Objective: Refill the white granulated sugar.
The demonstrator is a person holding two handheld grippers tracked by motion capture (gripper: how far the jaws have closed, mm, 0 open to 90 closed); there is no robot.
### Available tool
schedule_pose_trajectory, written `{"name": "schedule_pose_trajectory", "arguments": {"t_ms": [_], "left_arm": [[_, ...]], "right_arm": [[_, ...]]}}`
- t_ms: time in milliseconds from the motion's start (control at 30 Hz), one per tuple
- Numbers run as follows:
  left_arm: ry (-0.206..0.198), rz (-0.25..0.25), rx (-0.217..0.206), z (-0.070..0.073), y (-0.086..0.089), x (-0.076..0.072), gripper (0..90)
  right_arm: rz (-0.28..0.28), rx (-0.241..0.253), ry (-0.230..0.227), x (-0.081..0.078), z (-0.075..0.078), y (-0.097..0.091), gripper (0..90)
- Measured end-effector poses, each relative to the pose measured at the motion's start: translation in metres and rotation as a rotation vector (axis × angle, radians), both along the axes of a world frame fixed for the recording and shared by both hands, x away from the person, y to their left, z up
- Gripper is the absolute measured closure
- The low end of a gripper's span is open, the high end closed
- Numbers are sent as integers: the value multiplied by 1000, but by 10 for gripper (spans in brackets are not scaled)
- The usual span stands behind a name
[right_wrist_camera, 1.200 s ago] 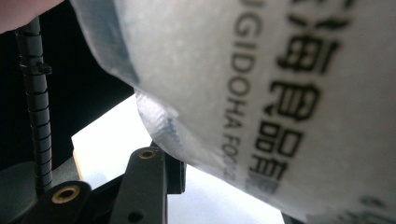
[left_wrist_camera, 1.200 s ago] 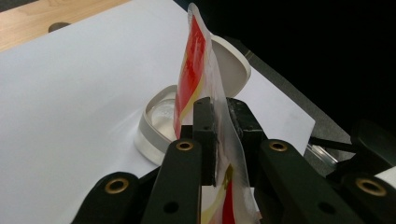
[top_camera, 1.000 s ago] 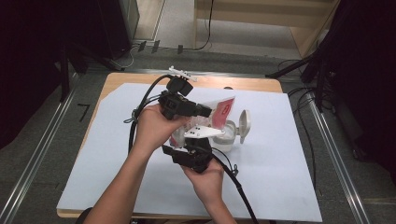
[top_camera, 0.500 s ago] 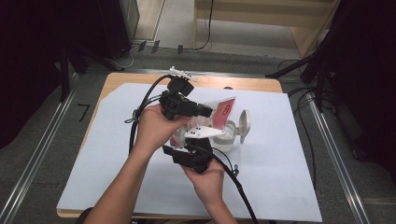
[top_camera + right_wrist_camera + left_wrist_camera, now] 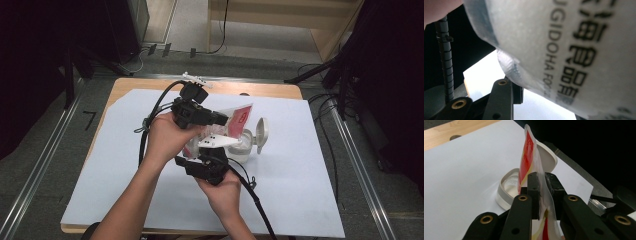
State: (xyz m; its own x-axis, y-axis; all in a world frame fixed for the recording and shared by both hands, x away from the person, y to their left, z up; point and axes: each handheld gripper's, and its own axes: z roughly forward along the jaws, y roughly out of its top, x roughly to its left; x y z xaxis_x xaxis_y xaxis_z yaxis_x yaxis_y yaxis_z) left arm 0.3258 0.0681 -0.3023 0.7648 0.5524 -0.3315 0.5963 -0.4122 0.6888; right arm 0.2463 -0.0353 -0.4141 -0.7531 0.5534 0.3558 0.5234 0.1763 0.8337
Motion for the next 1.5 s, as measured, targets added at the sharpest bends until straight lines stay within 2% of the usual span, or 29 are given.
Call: {"name": "schedule_pose_trajectory", "arguments": {"t_ms": [167, 267, 333, 367, 400, 467, 833, 933, 1500], "left_arm": [[-17, 7, -1, 2, 1, -1, 832], [-23, 9, -10, 4, 4, -1, 832], [-20, 15, -14, 3, 5, -1, 832], [-19, 11, 0, 4, 6, 0, 832], [-17, 18, -14, 2, 6, 0, 832], [-12, 20, -4, 2, 6, 1, 832], [-18, 34, -7, 1, 11, 3, 830], [-19, 34, -2, 0, 11, 3, 829], [-35, 26, 3, 0, 8, 2, 830]], "right_arm": [[1, 16, -7, 1, 0, 2, 633], [1, 7, -17, 2, 2, 3, 633], [3, 6, -19, 2, 3, 4, 633], [4, 9, -17, 2, 3, 5, 633], [6, 11, -13, 3, 2, 5, 633], [7, 12, -9, 4, 2, 6, 632], [18, 11, -12, 9, 0, 10, 632], [18, -5, -28, 8, -1, 12, 633], [0, 12, -21, 6, -1, 13, 633]]}}
